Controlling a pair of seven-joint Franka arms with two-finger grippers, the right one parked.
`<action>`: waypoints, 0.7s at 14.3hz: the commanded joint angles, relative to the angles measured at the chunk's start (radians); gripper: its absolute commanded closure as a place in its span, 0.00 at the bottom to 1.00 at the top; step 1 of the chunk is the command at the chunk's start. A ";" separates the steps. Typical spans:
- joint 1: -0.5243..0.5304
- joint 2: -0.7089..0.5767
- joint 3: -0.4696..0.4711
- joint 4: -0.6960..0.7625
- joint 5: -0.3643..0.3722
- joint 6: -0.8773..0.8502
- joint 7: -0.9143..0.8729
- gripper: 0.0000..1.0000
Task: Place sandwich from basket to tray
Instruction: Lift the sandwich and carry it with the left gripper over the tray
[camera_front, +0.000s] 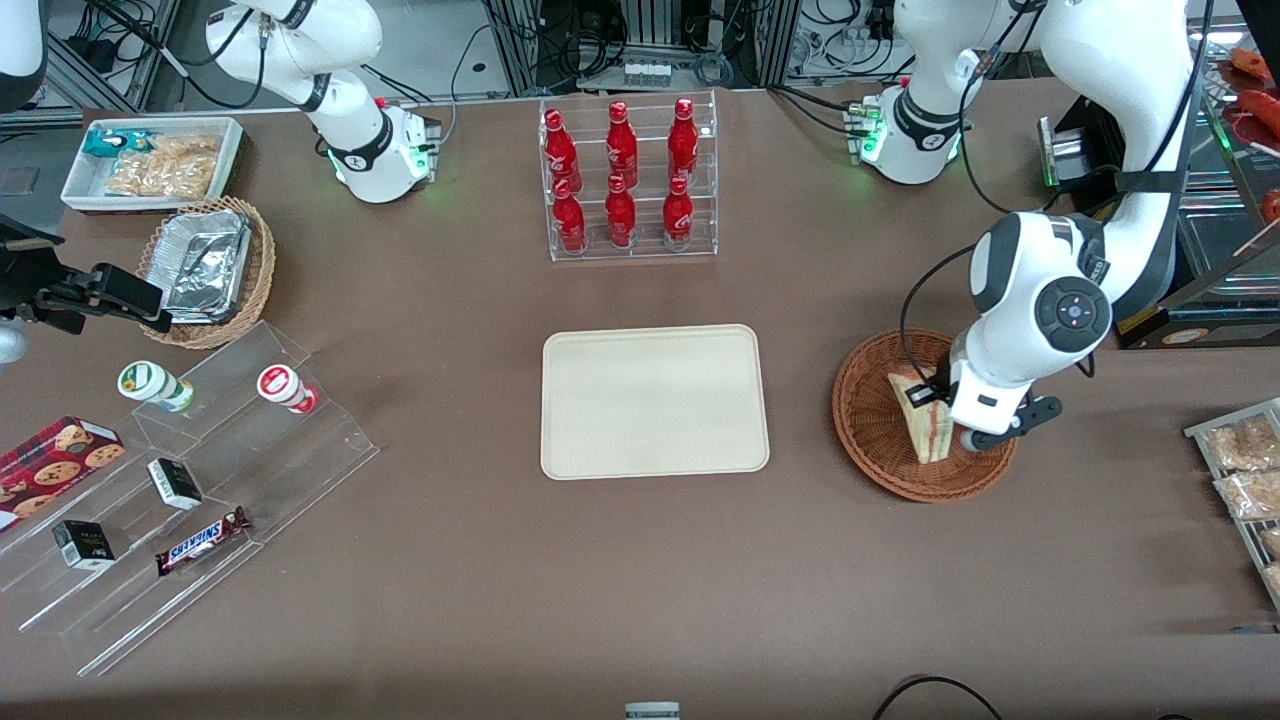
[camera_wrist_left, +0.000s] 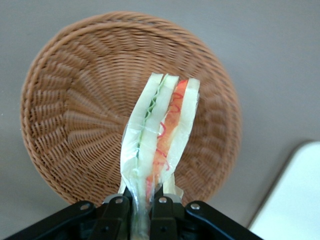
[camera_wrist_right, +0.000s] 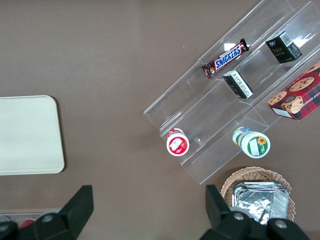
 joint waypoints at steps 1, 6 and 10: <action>-0.086 0.112 0.005 0.173 0.006 -0.111 0.026 0.97; -0.248 0.216 0.002 0.299 -0.020 -0.124 -0.056 0.97; -0.365 0.330 -0.009 0.411 -0.024 -0.119 -0.174 0.97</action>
